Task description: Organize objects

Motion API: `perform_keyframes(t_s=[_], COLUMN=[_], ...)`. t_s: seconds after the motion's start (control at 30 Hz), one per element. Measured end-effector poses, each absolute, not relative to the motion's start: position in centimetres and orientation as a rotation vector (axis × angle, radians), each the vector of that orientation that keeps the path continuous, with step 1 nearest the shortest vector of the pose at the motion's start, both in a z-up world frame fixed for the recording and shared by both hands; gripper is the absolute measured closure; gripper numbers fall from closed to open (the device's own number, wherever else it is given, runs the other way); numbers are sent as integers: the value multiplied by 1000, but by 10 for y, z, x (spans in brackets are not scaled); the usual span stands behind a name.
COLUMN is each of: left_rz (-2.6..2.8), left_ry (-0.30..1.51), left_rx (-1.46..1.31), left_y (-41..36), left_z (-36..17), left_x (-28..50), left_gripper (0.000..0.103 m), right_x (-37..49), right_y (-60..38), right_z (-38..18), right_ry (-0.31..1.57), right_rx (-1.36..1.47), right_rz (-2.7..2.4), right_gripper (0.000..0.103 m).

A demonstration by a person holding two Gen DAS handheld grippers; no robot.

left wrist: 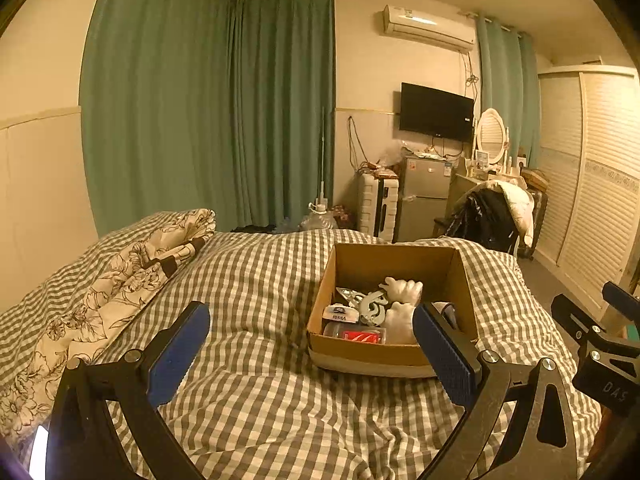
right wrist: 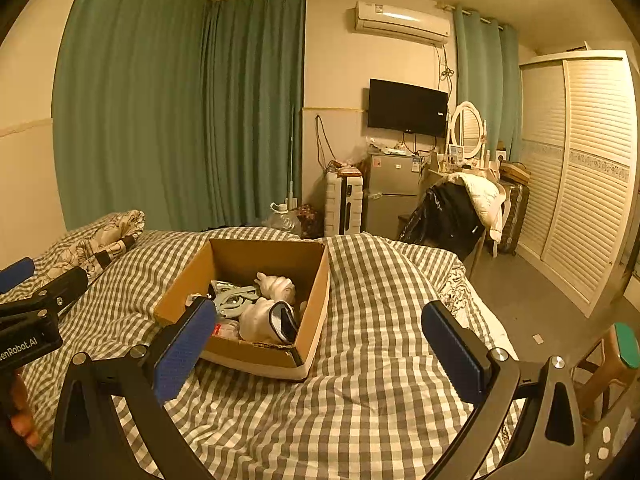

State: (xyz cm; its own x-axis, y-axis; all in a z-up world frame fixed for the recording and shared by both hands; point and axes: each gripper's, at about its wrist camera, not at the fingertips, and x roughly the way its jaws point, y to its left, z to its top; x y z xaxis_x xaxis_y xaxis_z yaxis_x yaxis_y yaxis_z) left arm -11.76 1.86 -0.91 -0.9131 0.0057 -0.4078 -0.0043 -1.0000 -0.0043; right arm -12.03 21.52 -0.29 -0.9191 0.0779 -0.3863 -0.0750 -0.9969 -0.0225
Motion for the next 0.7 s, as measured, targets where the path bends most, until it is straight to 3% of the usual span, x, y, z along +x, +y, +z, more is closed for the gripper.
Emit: perform_keyframes(t_s=[0.7], left_rz=[3060], left_ry=[4], left_rx=[-664], left_y=[21], left_z=[-8], left_x=[-116], left_gripper=[0], right_x=[-120], right_y=[209], right_z=[-1], right_ry=[-30], right_rx=[-629], right_rz=[2998], right_gripper=[0])
